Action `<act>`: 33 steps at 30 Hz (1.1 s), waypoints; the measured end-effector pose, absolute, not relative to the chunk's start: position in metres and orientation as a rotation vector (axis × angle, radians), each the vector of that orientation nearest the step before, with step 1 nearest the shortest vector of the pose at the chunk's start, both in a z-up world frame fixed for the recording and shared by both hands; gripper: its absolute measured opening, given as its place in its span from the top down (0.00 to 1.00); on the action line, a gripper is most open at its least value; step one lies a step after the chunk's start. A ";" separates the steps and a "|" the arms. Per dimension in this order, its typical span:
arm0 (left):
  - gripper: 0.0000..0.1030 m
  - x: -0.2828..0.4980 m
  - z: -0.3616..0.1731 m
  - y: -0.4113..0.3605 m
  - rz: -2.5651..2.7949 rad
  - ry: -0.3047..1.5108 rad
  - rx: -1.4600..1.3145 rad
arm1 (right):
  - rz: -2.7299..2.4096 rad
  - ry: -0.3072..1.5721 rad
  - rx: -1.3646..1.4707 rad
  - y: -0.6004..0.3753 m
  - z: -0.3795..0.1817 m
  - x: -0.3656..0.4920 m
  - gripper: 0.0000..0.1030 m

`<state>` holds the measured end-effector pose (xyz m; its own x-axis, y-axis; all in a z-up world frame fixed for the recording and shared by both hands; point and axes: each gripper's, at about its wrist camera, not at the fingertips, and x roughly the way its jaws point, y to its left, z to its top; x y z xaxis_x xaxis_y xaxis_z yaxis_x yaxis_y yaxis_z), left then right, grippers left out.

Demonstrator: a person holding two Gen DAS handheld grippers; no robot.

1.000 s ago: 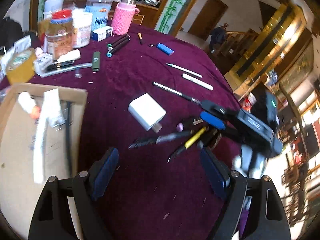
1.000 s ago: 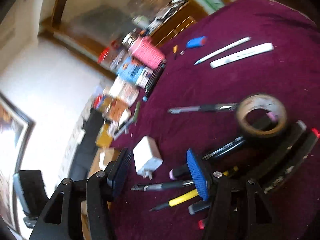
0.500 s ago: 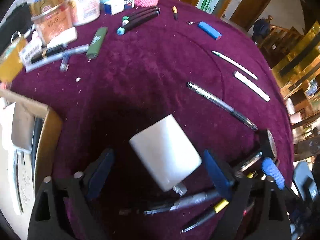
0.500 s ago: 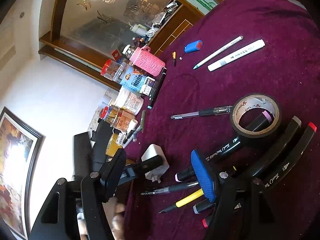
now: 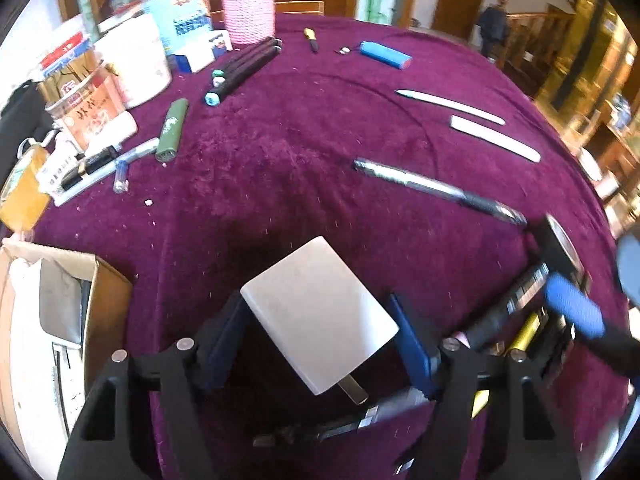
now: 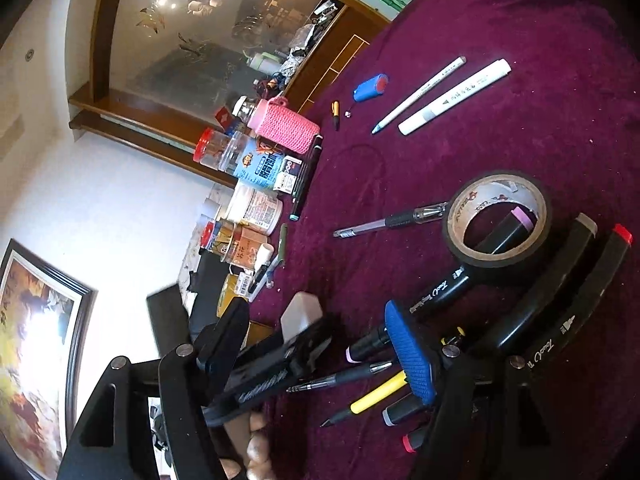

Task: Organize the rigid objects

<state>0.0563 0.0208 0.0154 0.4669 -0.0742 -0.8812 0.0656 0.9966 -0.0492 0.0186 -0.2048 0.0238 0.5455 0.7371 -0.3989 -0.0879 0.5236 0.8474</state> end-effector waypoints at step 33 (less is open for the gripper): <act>0.33 -0.040 0.047 0.049 -0.312 1.004 -0.220 | 0.538 0.809 0.830 -0.207 0.030 0.017 0.27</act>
<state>-0.0402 0.0492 0.0467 0.4987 -0.3558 -0.7904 0.1556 0.9338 -0.3222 0.0165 -0.2066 0.0299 0.5886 0.6956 -0.4119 -0.1105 0.5740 0.8113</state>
